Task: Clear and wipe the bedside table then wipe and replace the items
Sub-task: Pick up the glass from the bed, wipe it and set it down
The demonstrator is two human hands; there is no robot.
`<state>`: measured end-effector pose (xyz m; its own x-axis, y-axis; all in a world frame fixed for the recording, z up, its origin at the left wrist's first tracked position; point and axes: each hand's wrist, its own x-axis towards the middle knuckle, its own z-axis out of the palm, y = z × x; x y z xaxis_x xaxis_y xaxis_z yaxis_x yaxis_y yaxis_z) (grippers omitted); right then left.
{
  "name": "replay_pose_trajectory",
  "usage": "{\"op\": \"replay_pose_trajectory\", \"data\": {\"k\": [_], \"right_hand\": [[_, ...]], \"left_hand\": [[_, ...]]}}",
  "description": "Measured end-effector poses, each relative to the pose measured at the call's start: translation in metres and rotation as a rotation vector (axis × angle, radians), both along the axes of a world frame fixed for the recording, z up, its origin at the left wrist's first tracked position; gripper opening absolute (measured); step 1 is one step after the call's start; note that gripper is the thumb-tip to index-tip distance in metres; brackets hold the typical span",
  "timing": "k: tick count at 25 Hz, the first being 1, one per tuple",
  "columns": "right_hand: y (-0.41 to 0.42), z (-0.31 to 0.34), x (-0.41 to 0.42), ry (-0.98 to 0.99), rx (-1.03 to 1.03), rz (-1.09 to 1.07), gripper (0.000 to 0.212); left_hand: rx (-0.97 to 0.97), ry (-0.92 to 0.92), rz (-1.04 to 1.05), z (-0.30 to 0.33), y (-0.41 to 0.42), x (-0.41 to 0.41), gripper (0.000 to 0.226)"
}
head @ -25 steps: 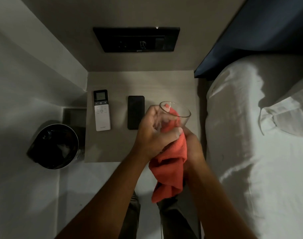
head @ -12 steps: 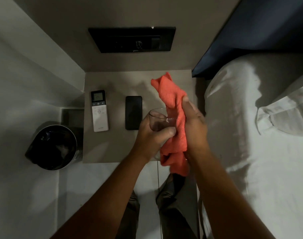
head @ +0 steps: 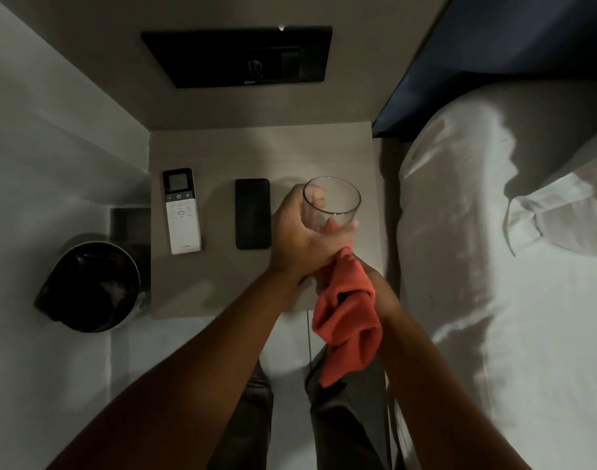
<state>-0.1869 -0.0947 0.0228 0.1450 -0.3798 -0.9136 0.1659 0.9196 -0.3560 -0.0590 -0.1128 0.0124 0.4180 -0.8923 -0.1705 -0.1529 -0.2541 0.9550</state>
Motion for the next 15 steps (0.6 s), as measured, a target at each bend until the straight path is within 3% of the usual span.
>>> {"op": "replay_pose_trajectory", "data": {"k": [3, 7, 15], "right_hand": [[0.001, -0.003, -0.017, -0.004, 0.054, -0.014, 0.028], [-0.004, -0.019, -0.025, 0.178, -0.078, -0.005, 0.018], [-0.020, -0.044, -0.022, 0.238, -0.111, -0.073, 0.050]], "left_hand": [[0.030, -0.139, 0.011, -0.024, -0.021, 0.017, 0.057], [0.100, -0.229, -0.023, -0.047, -0.040, 0.032, 0.074], [0.102, -0.251, -0.089, -0.064, -0.052, 0.034, 0.082]]}}
